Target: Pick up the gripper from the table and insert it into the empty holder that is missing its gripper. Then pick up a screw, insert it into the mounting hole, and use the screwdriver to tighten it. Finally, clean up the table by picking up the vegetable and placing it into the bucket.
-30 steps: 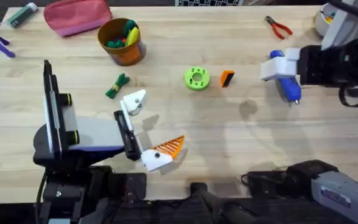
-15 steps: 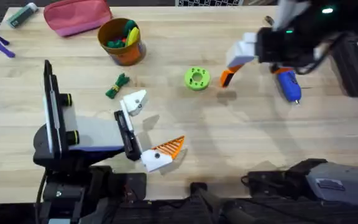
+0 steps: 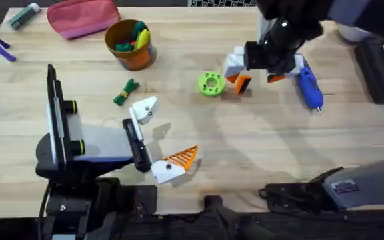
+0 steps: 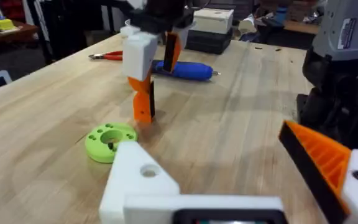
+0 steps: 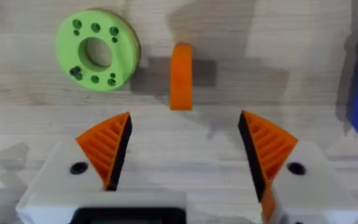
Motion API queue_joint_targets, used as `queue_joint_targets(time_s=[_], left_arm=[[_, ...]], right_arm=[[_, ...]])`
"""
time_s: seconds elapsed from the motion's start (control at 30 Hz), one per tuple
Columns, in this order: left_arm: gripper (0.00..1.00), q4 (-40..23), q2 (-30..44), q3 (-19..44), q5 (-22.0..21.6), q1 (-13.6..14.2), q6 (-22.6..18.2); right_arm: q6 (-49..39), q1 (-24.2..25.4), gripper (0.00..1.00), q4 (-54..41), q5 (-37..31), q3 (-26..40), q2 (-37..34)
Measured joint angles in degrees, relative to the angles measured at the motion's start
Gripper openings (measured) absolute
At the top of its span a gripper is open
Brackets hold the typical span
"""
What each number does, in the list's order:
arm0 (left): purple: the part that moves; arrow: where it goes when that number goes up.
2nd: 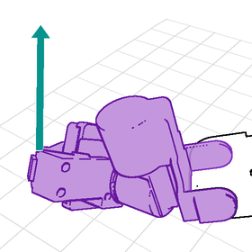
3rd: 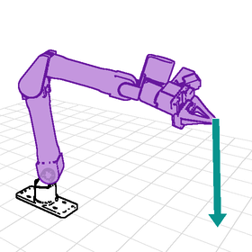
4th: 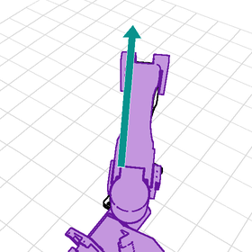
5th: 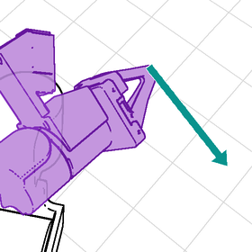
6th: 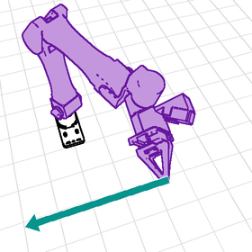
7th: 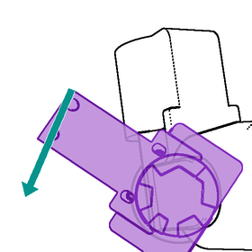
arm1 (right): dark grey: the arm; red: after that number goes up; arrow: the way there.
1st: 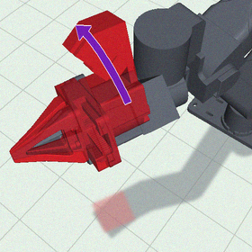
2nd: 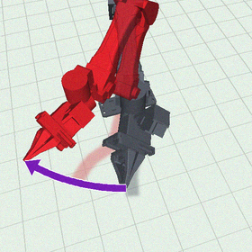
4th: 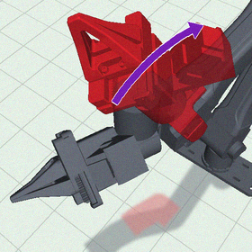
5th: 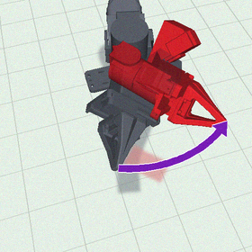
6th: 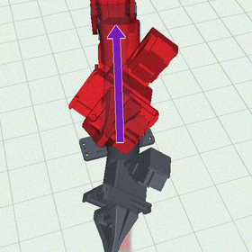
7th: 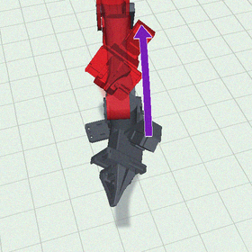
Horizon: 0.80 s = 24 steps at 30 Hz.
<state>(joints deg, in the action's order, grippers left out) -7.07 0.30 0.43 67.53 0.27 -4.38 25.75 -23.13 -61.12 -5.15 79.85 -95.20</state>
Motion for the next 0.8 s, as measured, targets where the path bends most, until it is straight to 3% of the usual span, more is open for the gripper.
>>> queue_joint_targets(time_s=[0.27, 0.4, 0.63, 0.8], left_arm=[[0.985, 0.00, 0.00, 0.00, 0.00, 0.00, -0.13], [0.985, 0.00, 0.00, 0.00, 0.02, 0.00, -0.13], [0.985, 0.02, 0.02, 0.00, 0.02, 0.00, -0.14], [0.985, 0.00, 0.00, 0.00, 0.00, 0.00, -0.15]], right_arm=[[-3.41, 2.09, 0.992, 3.44, 0.15, 0.00, -4.13], [-7.37, 3.28, 0.933, 4.61, 1.93, 0.02, -6.28], [-9.76, 3.71, 0.884, 3.26, 3.04, 0.61, -7.78], [-8.80, 3.70, 0.849, -0.63, 3.07, 4.65, -8.73]])
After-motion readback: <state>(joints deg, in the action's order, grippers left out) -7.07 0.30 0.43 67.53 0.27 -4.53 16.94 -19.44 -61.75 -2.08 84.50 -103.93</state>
